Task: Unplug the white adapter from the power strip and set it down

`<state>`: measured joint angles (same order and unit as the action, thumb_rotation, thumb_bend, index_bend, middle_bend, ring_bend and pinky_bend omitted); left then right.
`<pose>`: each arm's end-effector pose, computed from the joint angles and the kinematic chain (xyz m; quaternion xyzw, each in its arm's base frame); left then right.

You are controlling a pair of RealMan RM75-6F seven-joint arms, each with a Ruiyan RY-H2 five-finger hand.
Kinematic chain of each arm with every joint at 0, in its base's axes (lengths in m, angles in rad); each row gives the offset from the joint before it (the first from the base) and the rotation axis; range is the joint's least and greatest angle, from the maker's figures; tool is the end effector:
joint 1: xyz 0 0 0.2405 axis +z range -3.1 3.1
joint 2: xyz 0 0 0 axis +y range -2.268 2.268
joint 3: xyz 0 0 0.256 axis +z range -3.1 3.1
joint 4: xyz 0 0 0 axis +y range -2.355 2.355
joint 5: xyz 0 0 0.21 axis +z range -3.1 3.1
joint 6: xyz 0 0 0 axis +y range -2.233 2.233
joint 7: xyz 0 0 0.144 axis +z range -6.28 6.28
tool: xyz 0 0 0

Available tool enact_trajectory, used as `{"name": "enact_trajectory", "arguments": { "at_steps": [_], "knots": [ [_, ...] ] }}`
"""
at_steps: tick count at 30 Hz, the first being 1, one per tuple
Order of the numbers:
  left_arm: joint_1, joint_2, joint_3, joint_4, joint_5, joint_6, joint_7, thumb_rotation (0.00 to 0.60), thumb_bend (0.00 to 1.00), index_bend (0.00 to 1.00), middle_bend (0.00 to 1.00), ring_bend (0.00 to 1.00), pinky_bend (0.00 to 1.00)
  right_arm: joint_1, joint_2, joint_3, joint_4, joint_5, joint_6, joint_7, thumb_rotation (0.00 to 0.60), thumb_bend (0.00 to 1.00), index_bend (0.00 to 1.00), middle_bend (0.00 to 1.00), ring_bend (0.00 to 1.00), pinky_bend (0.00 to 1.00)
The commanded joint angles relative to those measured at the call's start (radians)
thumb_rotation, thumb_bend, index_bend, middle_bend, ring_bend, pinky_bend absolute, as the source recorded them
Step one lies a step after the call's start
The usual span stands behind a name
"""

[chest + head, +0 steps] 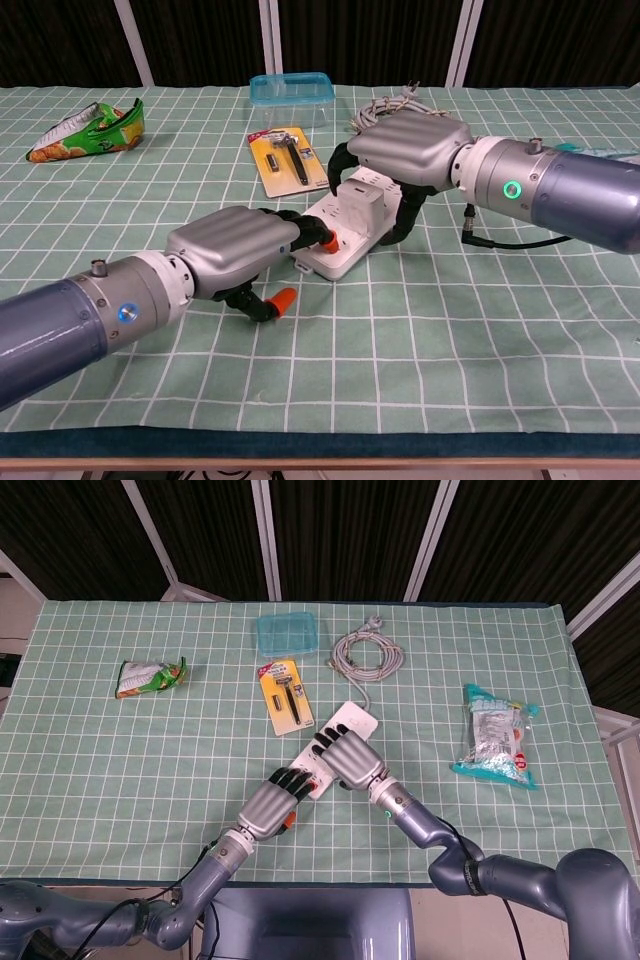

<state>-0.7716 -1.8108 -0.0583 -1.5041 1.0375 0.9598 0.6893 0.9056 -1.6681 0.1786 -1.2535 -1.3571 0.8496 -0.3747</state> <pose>-0.1031 0.2652 -0.1127 -0.8322 -0.3248 -0.3004 0.3342 -0.0922 -0.3674 -0.0539 0.8351 -0.1948 0.3589 0.3686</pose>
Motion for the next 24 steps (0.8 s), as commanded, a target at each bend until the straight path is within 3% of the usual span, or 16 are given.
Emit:
{"name": "enact_trajectory", "arguments": {
  "at_steps": [1, 24],
  "knots": [
    [-0.001, -0.003, 0.001, 0.005, 0.001, -0.003, -0.004, 0.600, 0.48, 0.19, 0.16, 0.08, 0.16, 0.003, -0.008, -0.001, 0.011, 0.002, -0.001, 0.006, 0.600, 0.14, 0.36, 0.26, 0.25, 0.30],
    [-0.005, -0.017, 0.008, 0.020, 0.006, -0.007, -0.011, 0.600, 0.48, 0.19, 0.16, 0.08, 0.16, 0.008, -0.048, -0.016, 0.091, 0.009, -0.010, 0.049, 0.600, 0.24, 0.41, 0.28, 0.25, 0.32]
  ]
}}
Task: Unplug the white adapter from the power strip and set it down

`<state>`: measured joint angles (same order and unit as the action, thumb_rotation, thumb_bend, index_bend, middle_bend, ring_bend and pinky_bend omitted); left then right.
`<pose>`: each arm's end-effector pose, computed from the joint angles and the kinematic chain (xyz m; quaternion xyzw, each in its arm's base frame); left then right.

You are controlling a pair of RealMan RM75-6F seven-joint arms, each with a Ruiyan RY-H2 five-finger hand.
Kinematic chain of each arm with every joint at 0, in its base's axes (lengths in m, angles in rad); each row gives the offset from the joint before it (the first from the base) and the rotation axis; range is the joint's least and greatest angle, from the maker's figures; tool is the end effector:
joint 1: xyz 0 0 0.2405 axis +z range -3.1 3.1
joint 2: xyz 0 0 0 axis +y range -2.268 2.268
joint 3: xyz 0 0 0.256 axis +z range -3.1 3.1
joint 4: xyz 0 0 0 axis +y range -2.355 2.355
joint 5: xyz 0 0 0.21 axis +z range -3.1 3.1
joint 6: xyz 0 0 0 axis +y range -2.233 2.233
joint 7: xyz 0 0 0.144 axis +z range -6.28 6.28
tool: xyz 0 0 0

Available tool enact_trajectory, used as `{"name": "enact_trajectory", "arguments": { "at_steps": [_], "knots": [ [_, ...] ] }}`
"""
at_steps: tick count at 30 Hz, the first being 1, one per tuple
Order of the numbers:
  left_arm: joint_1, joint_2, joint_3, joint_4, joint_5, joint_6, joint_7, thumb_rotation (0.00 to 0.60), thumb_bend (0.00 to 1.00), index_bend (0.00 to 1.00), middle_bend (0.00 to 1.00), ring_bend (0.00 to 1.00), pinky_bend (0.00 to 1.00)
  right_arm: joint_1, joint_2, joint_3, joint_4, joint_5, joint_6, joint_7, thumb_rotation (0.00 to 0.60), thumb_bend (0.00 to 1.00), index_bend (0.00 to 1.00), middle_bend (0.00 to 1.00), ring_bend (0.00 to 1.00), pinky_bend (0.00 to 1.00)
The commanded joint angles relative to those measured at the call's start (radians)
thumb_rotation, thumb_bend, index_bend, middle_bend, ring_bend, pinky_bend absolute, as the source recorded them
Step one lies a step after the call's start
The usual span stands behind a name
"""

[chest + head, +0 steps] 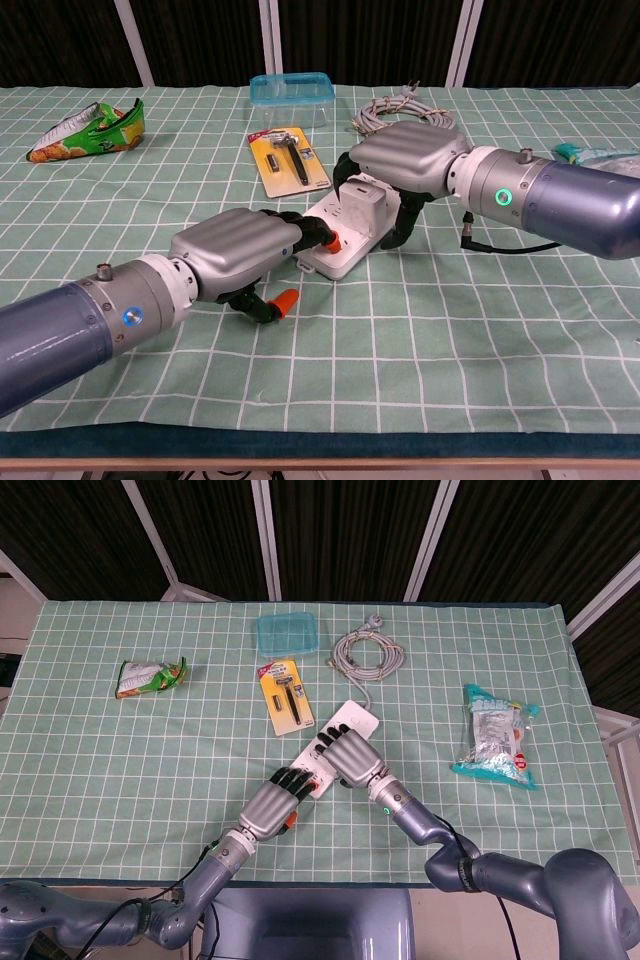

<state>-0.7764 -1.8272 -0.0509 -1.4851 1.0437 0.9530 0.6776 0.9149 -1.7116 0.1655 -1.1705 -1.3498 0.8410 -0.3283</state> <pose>-0.1024 0.2631 -0.1182 -0.8351 -0.3243 -0.2996 0.3281 -0.1007 -0.3738 -0.0644 0.8333 -0.2095 0.3509 0.3724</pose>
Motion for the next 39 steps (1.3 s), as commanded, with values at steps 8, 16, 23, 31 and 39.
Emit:
{"name": "enact_trajectory", "arguments": {
  "at_steps": [8, 16, 23, 31, 39],
  "knots": [
    [-0.001, -0.005, 0.002, 0.007, -0.002, -0.001, 0.000, 0.600, 0.48, 0.19, 0.16, 0.08, 0.16, -0.004, -0.015, -0.011, 0.028, -0.003, 0.001, 0.019, 0.600, 0.33, 0.48, 0.29, 0.26, 0.32],
    [-0.002, -0.010, 0.003, 0.008, -0.004, -0.002, 0.001, 0.600, 0.48, 0.19, 0.16, 0.08, 0.16, -0.004, -0.016, -0.019, 0.028, -0.015, 0.005, 0.032, 0.600, 0.47, 0.57, 0.30, 0.26, 0.32],
    [-0.003, -0.013, 0.004, 0.007, -0.005, -0.003, 0.002, 0.600, 0.48, 0.19, 0.16, 0.08, 0.16, -0.006, -0.015, -0.018, 0.021, -0.025, 0.023, 0.034, 0.600, 0.54, 0.70, 0.32, 0.26, 0.34],
    [-0.002, -0.009, 0.010, 0.000, -0.006, -0.001, 0.008, 0.600, 0.48, 0.19, 0.16, 0.08, 0.16, -0.012, 0.002, 0.001, -0.017, -0.016, 0.050, 0.029, 0.600, 0.55, 0.72, 0.33, 0.27, 0.34],
    [-0.002, -0.010, 0.010, -0.004, -0.010, 0.002, 0.013, 0.600, 0.48, 0.19, 0.16, 0.08, 0.16, -0.018, 0.035, 0.014, -0.061, -0.004, 0.071, -0.006, 0.600, 0.55, 0.72, 0.33, 0.27, 0.34]
  ]
}}
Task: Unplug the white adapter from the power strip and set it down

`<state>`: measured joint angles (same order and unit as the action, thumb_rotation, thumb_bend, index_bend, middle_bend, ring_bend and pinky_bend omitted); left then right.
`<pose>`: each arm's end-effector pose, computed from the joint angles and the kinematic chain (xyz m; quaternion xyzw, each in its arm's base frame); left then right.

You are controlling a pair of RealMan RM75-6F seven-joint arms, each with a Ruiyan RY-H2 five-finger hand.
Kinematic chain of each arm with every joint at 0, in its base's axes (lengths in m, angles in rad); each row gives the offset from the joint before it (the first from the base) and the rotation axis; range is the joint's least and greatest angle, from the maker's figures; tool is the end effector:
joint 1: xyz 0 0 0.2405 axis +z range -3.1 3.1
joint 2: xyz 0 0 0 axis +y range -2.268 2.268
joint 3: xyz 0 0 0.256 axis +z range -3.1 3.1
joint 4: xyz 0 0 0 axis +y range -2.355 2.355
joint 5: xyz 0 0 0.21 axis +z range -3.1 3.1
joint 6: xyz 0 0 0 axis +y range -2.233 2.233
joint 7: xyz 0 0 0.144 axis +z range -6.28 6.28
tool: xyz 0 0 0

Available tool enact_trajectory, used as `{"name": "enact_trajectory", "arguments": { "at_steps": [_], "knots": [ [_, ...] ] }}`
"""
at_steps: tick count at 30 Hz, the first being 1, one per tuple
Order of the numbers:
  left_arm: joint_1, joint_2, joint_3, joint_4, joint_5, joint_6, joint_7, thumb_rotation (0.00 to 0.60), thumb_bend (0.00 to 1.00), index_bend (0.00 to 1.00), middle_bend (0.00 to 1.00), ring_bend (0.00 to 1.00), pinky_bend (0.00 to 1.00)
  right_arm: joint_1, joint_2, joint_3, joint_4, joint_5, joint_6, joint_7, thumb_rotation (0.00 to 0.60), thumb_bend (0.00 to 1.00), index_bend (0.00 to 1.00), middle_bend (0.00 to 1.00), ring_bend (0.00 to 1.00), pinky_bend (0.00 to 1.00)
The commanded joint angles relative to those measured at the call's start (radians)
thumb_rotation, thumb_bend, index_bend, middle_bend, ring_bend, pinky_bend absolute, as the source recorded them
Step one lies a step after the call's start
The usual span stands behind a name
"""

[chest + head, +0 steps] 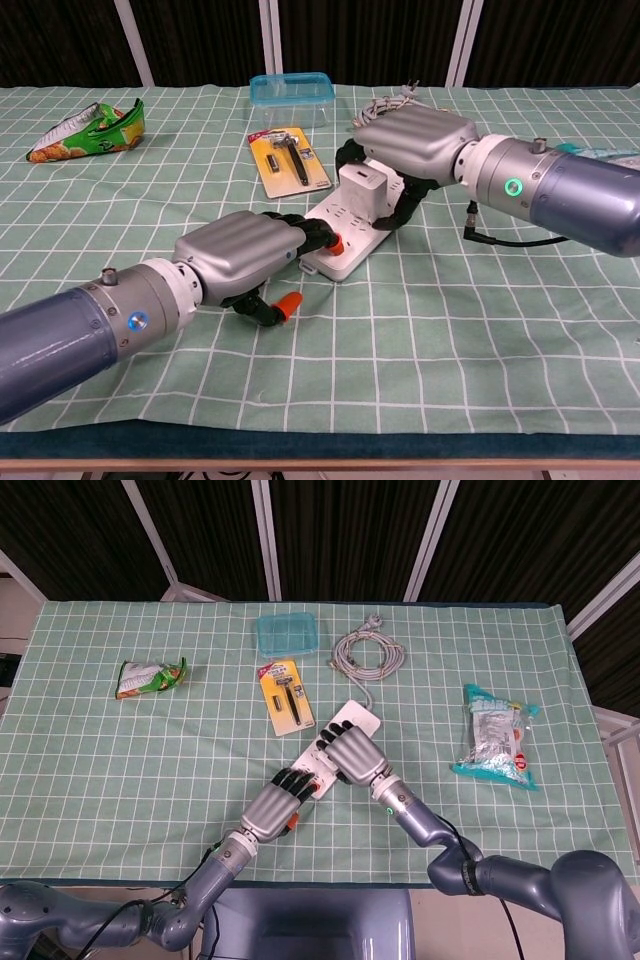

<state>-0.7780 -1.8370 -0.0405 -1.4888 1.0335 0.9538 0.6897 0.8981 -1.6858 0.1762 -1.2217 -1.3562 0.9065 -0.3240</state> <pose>-0.1016 0.2580 -0.1220 -0.8387 -0.3245 -0.2947 0.3231 -0.0953 -0.3713 -0.0504 0.8153 -0.2113 0.3824 0.3799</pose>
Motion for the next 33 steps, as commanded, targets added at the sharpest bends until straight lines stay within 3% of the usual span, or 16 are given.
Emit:
{"name": "enact_trajectory", "arguments": {
  "at_steps": [1, 13, 19, 22, 29, 31, 33],
  "knots": [
    [0.000, 0.000, -0.001, -0.001, 0.002, 0.005, 0.001, 0.600, 0.48, 0.19, 0.16, 0.08, 0.16, -0.002, 0.015, 0.006, -0.016, 0.002, 0.011, -0.016, 0.600, 0.55, 0.72, 0.33, 0.27, 0.34],
    [-0.002, 0.032, -0.068, -0.051, 0.058, 0.070, -0.040, 0.600, 0.48, 0.19, 0.15, 0.08, 0.16, -0.027, 0.127, 0.052, -0.165, 0.015, 0.099, -0.100, 0.600, 0.55, 0.72, 0.33, 0.27, 0.34],
    [0.003, 0.103, -0.140, -0.127, 0.105, 0.140, -0.081, 0.600, 0.48, 0.19, 0.15, 0.08, 0.16, -0.069, 0.203, 0.066, -0.253, 0.039, 0.163, -0.152, 0.600, 0.55, 0.72, 0.33, 0.27, 0.34],
    [0.013, 0.164, -0.152, -0.178, 0.135, 0.165, -0.093, 0.600, 0.47, 0.19, 0.15, 0.08, 0.16, -0.099, 0.247, 0.061, -0.290, 0.072, 0.178, -0.180, 0.600, 0.55, 0.70, 0.33, 0.27, 0.34],
    [0.071, 0.319, -0.137, -0.284, 0.203, 0.235, -0.125, 0.600, 0.43, 0.19, 0.15, 0.08, 0.16, -0.177, 0.321, 0.018, -0.330, 0.164, 0.199, -0.250, 0.600, 0.55, 0.55, 0.27, 0.22, 0.29],
    [0.095, 0.361, -0.123, -0.310, 0.217, 0.254, -0.144, 0.600, 0.39, 0.19, 0.15, 0.08, 0.16, -0.201, 0.330, 0.008, -0.338, 0.208, 0.204, -0.264, 0.600, 0.54, 0.47, 0.23, 0.18, 0.24],
    [0.121, 0.398, -0.106, -0.332, 0.233, 0.273, -0.165, 0.600, 0.36, 0.19, 0.15, 0.08, 0.16, -0.223, 0.332, -0.006, -0.341, 0.251, 0.212, -0.288, 0.600, 0.51, 0.31, 0.15, 0.12, 0.20]
  ]
}}
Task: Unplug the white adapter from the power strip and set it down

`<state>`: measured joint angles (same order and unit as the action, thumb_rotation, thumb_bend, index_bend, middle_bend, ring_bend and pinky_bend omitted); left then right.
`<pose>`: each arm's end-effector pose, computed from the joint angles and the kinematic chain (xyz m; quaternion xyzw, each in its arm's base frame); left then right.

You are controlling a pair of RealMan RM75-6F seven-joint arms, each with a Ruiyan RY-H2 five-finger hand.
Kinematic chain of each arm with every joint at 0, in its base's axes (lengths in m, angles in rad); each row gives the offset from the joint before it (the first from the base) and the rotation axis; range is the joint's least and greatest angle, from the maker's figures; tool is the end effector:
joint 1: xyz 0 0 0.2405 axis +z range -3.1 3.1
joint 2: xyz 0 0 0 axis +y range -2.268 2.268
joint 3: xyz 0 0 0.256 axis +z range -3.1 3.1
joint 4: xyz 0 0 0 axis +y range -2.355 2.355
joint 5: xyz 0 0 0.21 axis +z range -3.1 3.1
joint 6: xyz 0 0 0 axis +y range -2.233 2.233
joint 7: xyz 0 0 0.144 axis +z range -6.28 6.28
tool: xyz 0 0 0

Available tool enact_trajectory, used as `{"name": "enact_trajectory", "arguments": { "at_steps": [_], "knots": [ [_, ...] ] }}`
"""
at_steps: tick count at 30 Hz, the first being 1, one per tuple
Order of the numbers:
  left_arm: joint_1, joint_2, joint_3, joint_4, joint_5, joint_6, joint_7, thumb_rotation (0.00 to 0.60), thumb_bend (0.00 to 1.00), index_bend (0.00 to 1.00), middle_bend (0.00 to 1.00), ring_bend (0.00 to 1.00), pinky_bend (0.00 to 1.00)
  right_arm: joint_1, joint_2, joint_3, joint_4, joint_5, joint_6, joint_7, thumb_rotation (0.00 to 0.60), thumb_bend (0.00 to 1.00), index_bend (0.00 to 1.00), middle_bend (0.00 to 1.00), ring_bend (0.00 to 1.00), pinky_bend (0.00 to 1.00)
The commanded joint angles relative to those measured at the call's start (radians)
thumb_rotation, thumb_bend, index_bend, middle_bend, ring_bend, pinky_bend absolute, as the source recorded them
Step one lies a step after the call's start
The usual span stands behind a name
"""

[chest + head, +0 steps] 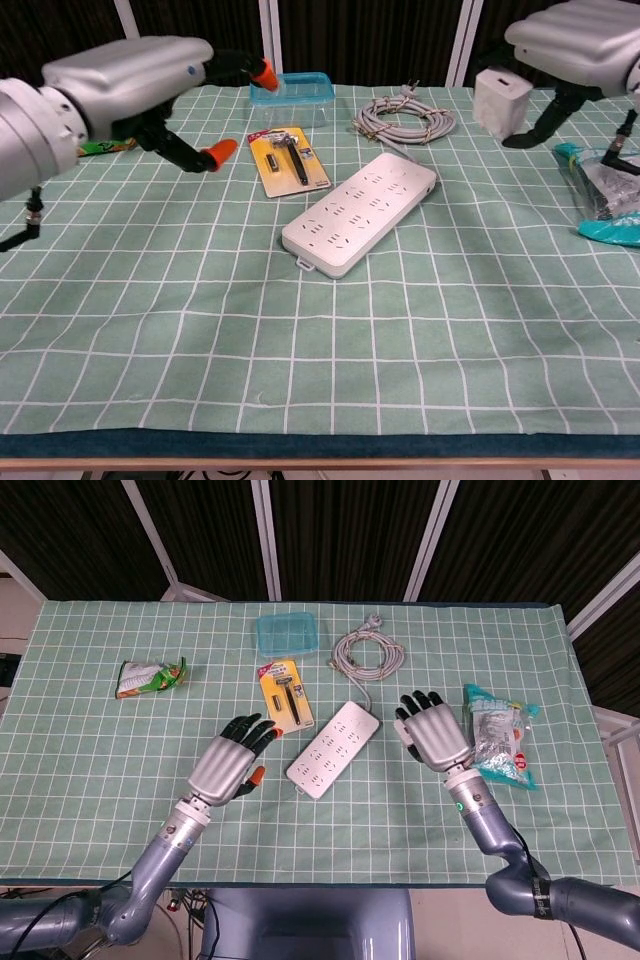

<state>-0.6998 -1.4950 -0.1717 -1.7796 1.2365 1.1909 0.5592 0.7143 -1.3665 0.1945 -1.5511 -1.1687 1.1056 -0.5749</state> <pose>-0.0908 0.2988 0.0184 -0.7365 -0.2894 -0.4481 0.4160 -0.1575 -0.3604 0.0634 0.7414 -0.2198 0.3447 0.5322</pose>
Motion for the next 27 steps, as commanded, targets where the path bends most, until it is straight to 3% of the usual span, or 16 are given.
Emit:
{"name": "enact_trajectory", "arguments": {
  "at_steps": [1, 3, 5, 8, 14, 22, 27],
  "knots": [
    [0.059, 0.075, 0.036, -0.050, 0.036, 0.048, -0.044, 0.600, 0.36, 0.19, 0.15, 0.08, 0.16, -0.049, 0.014, -0.032, -0.015, 0.089, 0.015, -0.056, 0.600, 0.49, 0.24, 0.12, 0.09, 0.18],
    [0.088, 0.108, 0.056, -0.065, 0.049, 0.070, -0.061, 0.600, 0.34, 0.19, 0.15, 0.08, 0.16, -0.066, 0.017, -0.042, -0.033, 0.143, 0.020, -0.091, 0.600, 0.43, 0.07, 0.05, 0.03, 0.12],
    [0.117, 0.137, 0.075, -0.074, 0.063, 0.094, -0.081, 0.600, 0.32, 0.19, 0.14, 0.08, 0.16, -0.081, 0.019, -0.045, -0.054, 0.178, 0.036, -0.106, 0.600, 0.38, 0.00, 0.01, 0.00, 0.09],
    [0.170, 0.175, 0.104, -0.080, 0.084, 0.140, -0.123, 0.600, 0.26, 0.18, 0.13, 0.08, 0.16, -0.108, 0.022, -0.052, -0.082, 0.195, 0.077, -0.113, 0.600, 0.33, 0.00, 0.00, 0.00, 0.07],
    [0.271, 0.240, 0.163, -0.068, 0.137, 0.229, -0.206, 0.600, 0.15, 0.15, 0.11, 0.08, 0.15, -0.182, 0.048, -0.084, -0.122, 0.114, 0.167, -0.030, 0.600, 0.33, 0.00, 0.00, 0.00, 0.03],
    [0.406, 0.311, 0.232, -0.008, 0.195, 0.351, -0.322, 0.600, 0.13, 0.11, 0.07, 0.06, 0.13, -0.349, 0.104, -0.179, -0.116, -0.105, 0.330, 0.268, 0.600, 0.32, 0.00, 0.00, 0.00, 0.01],
    [0.492, 0.354, 0.272, 0.065, 0.247, 0.429, -0.412, 0.600, 0.06, 0.05, 0.02, 0.02, 0.09, -0.473, 0.117, -0.257, 0.014, -0.277, 0.489, 0.452, 0.600, 0.31, 0.00, 0.00, 0.00, 0.00]
  ]
}}
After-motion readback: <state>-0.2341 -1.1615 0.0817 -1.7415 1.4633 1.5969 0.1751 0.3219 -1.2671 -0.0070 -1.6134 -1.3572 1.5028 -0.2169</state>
